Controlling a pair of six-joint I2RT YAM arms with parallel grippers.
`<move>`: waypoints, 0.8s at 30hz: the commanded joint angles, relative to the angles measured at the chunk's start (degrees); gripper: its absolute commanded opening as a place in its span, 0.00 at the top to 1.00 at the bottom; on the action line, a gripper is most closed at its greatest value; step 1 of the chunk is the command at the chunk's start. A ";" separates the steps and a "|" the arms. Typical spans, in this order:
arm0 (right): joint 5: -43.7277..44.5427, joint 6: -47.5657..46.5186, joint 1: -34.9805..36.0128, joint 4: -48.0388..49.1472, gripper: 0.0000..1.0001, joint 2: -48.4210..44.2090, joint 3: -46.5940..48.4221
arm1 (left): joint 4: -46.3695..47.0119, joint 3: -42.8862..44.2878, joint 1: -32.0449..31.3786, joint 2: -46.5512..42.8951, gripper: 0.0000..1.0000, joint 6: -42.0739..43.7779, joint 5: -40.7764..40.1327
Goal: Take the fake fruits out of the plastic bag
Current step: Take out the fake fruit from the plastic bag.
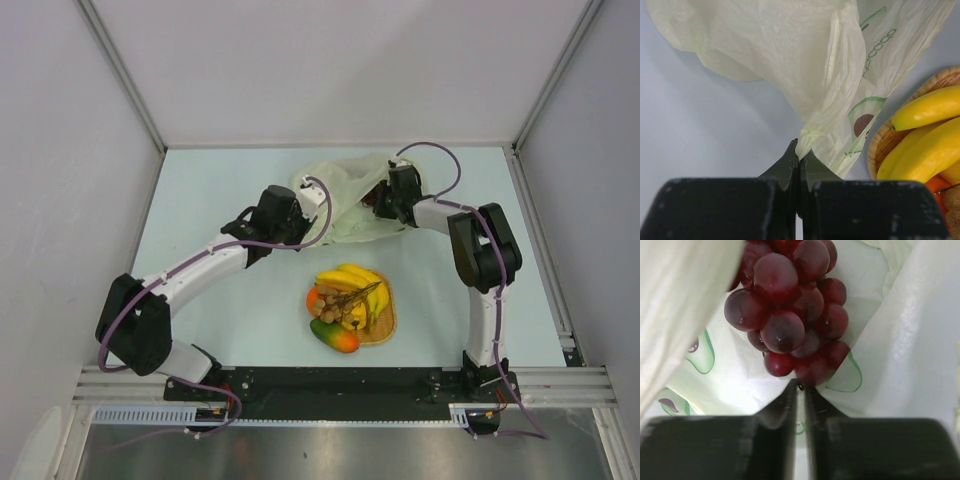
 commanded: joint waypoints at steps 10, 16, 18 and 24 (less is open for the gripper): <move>-4.05 -5.19 -2.57 1.22 1.00 -4.18 2.57 | -0.55 0.83 -0.28 -1.02 1.00 1.10 -0.29; -5.54 -4.31 -2.48 0.60 1.00 -7.00 1.51 | -0.29 0.57 -0.28 -1.11 1.00 1.62 -0.46; -5.89 -4.22 -2.22 0.51 1.00 -7.97 1.43 | 0.24 0.57 -0.28 -1.02 1.00 1.62 -0.46; -6.60 -5.45 -2.13 -0.36 1.00 -12.80 1.51 | 1.65 0.74 -0.28 -0.41 1.00 0.92 -0.20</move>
